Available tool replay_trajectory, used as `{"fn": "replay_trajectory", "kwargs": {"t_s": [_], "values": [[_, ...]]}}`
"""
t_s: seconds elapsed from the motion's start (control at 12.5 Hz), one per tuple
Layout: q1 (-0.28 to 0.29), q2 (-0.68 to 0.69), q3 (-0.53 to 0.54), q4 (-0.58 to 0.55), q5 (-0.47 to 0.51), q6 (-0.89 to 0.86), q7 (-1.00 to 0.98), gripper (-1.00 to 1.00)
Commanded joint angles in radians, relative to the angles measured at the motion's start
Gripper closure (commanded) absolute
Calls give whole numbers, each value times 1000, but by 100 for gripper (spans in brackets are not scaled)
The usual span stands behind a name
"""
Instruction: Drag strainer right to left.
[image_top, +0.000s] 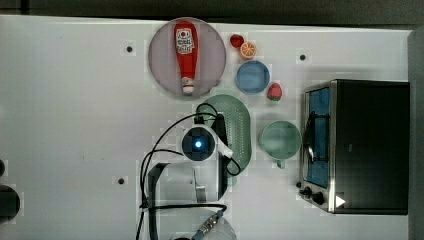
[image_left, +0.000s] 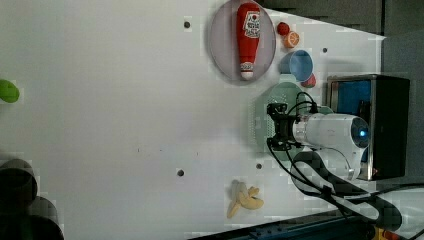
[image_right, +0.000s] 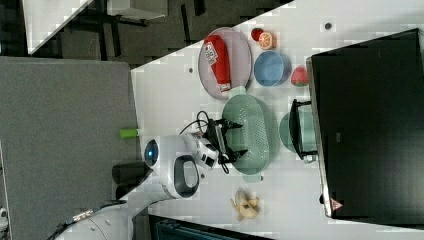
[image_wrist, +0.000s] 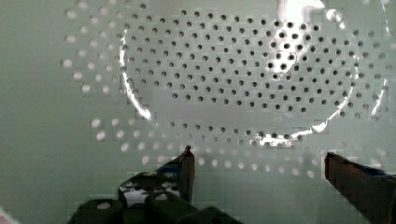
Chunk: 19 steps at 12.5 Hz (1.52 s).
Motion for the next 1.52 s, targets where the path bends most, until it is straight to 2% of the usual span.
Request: {"fn": "replay_trajectory", "kwargs": {"t_s": [0.08,0.48,0.88,1.52], "values": [[48,-19,31,-15,-2,-3,178,-100],[119,-18,102,-9,-2,-4,356,-100],[181,-1,128,24,-1,-28,371,-100],[285,82,131,192,4,-146,485,-100]]}}
